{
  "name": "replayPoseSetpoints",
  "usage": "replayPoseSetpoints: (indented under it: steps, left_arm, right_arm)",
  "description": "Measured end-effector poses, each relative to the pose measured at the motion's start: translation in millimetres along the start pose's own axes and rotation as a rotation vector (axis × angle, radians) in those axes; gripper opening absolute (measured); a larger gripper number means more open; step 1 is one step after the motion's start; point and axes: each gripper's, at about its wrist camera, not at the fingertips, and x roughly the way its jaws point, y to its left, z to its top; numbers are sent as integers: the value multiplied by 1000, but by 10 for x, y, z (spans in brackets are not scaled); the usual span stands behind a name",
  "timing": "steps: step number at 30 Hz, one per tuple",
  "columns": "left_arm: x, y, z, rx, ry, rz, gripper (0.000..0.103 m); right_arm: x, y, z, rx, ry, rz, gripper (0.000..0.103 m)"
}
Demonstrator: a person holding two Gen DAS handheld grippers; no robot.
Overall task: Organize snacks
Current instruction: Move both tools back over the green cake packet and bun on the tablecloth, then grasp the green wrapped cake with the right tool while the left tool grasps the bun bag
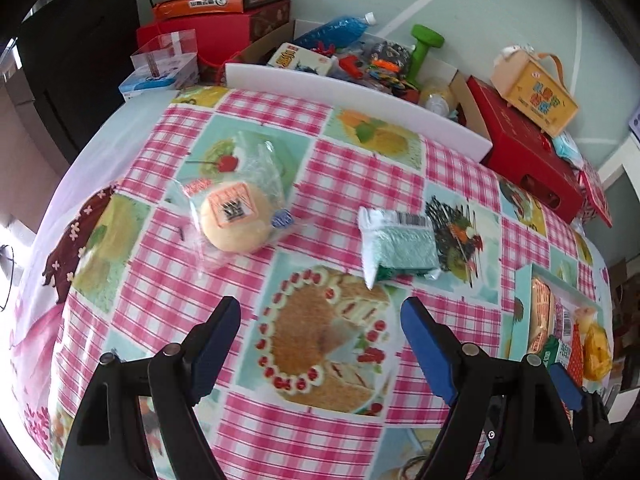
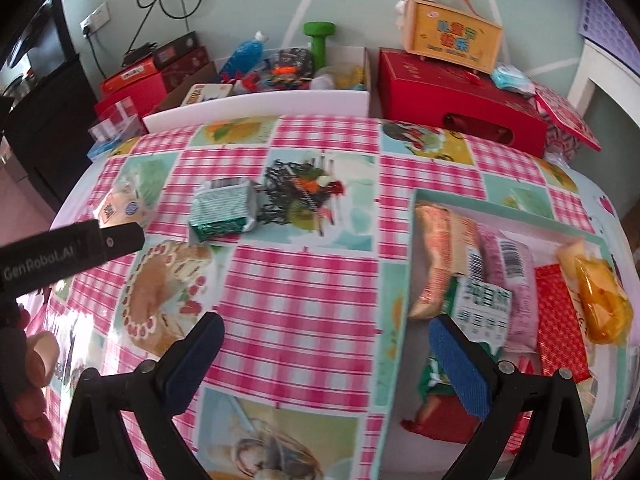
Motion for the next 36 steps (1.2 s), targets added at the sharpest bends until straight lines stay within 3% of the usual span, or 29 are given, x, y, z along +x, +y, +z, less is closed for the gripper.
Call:
replayPoseSetpoints:
  steps: [5, 15, 28, 31, 36]
  left_arm:
    - [-42, 217, 132, 50, -17, 16, 83]
    - [212, 688, 460, 14, 34, -37, 83]
    - [515, 731, 694, 30, 87, -121, 86]
    - [572, 801, 756, -22, 115, -163, 86]
    - [667, 814, 833, -20, 133, -121, 86]
  right_arm:
    - [35, 143, 57, -2, -18, 41, 103]
    - [262, 477, 243, -43, -29, 80, 103]
    - [685, 735, 482, -100, -25, 107, 103]
    - [756, 770, 548, -114, -22, 92, 103]
    - [891, 837, 636, -138, -2, 81, 103]
